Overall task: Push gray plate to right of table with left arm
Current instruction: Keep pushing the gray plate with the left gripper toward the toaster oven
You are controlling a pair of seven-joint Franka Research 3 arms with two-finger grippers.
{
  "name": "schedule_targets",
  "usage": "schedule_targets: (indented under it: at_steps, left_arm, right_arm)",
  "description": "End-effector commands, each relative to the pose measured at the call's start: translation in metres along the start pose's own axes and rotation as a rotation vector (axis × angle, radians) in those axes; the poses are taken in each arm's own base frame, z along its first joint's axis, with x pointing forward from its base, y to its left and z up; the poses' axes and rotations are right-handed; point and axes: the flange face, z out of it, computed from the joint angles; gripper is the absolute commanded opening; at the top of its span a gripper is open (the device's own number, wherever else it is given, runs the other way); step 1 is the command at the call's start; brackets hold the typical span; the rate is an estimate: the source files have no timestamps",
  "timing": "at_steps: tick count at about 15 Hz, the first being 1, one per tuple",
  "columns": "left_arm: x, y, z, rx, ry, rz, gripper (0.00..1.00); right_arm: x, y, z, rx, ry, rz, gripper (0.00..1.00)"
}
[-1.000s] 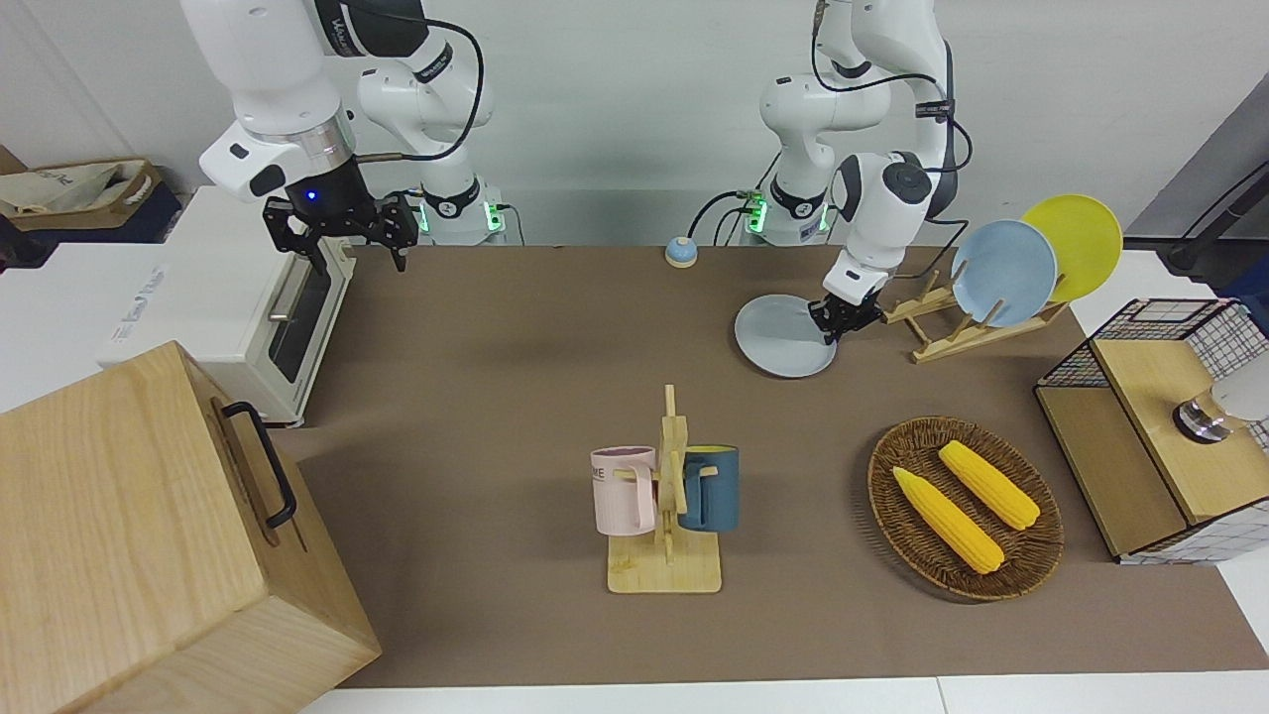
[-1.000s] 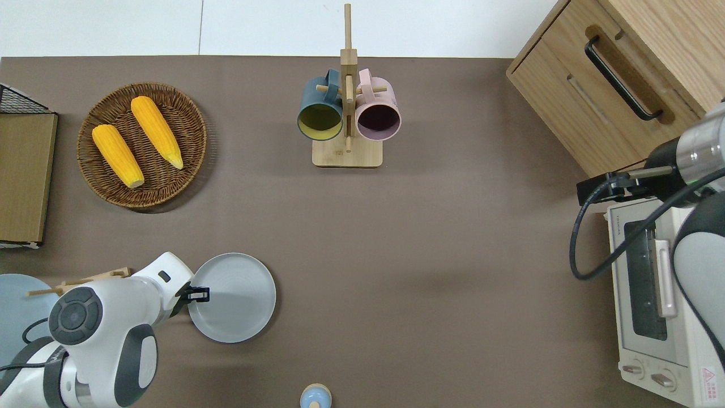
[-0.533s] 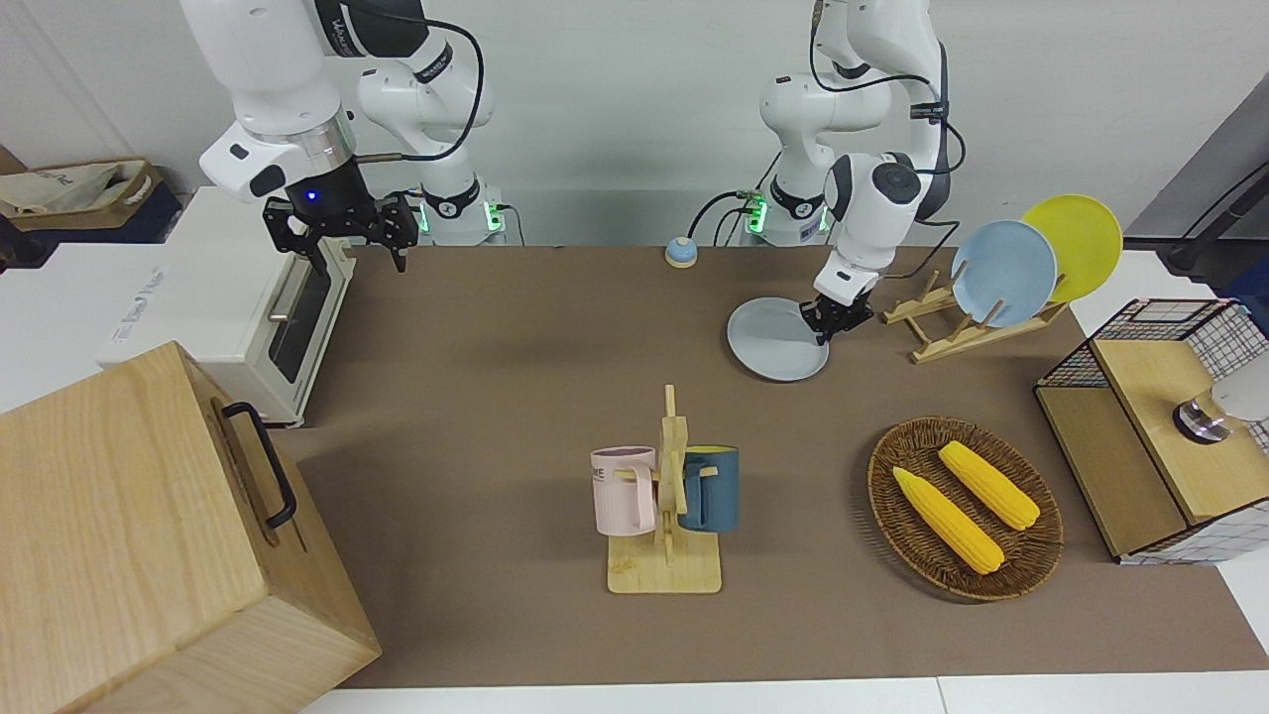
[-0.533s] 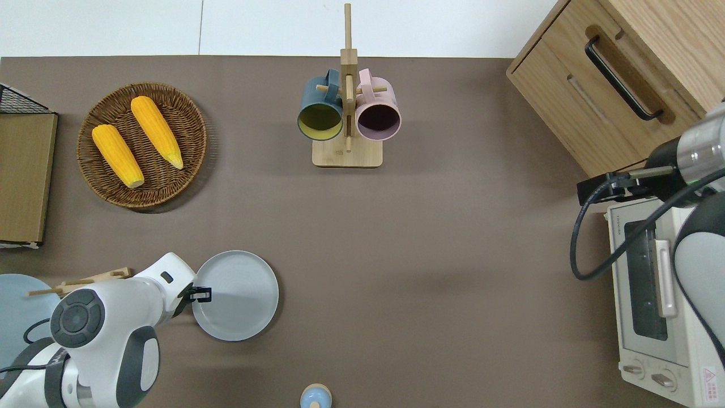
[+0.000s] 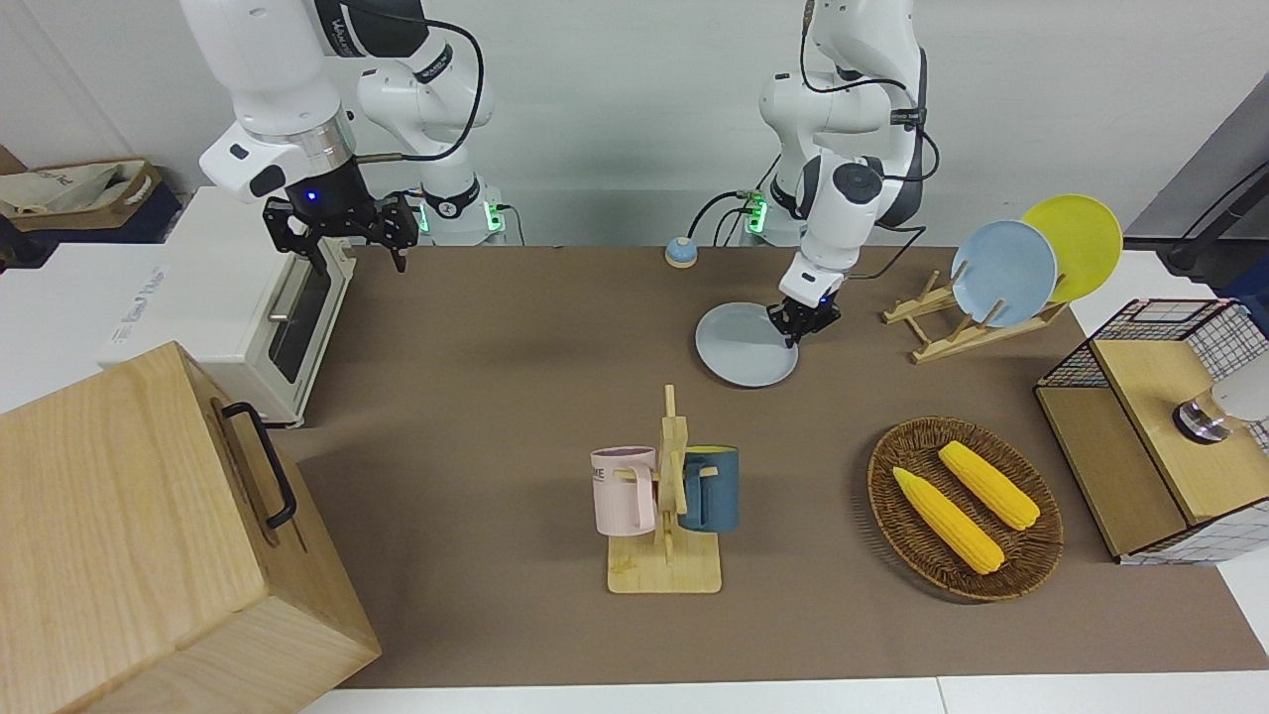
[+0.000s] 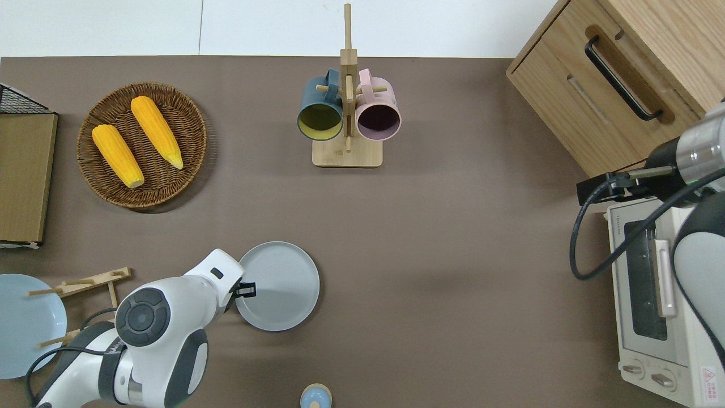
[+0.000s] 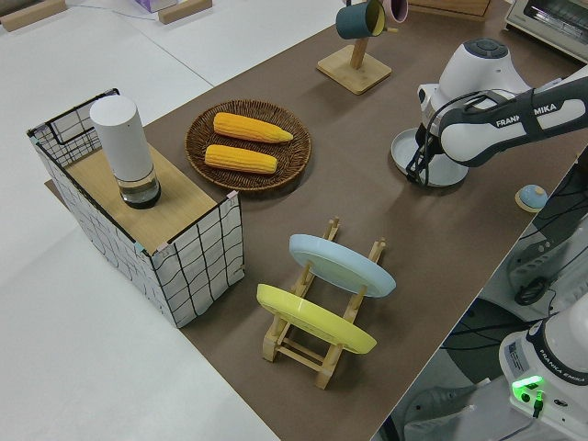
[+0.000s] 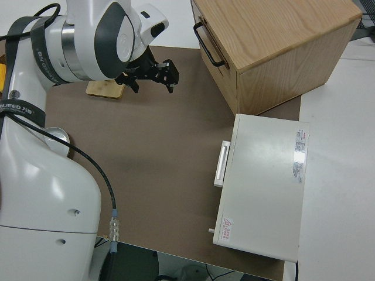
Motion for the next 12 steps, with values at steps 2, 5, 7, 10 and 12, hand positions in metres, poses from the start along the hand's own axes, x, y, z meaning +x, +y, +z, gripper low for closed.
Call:
schedule_targets:
  at_steps: [2,5,7,10,12]
  left_arm:
    - [-0.013,0.067,0.021,-0.012,-0.029,-0.018,0.0]
    - [-0.022,0.097,0.019,-0.02,-0.025,-0.024,0.0]
    - [-0.028,0.118,0.019,-0.026,-0.026,-0.024,0.0]
    - [-0.035,0.148,0.021,-0.035,-0.027,-0.035,0.0]
    - [-0.039,0.17,0.024,-0.041,-0.032,-0.044,0.0]
  right_arm:
    - [-0.003,0.0,-0.003,0.006,-0.003,0.004,0.983]
    - [-0.003,0.0,-0.003,0.006,-0.003,0.004,0.983]
    - [-0.003,0.0,-0.003,0.006,-0.003,0.006,0.983]
    - [-0.003,0.0,-0.004,0.006,-0.002,0.004,0.983]
    - [-0.003,0.0,-0.003,0.006,-0.003,0.004,0.983]
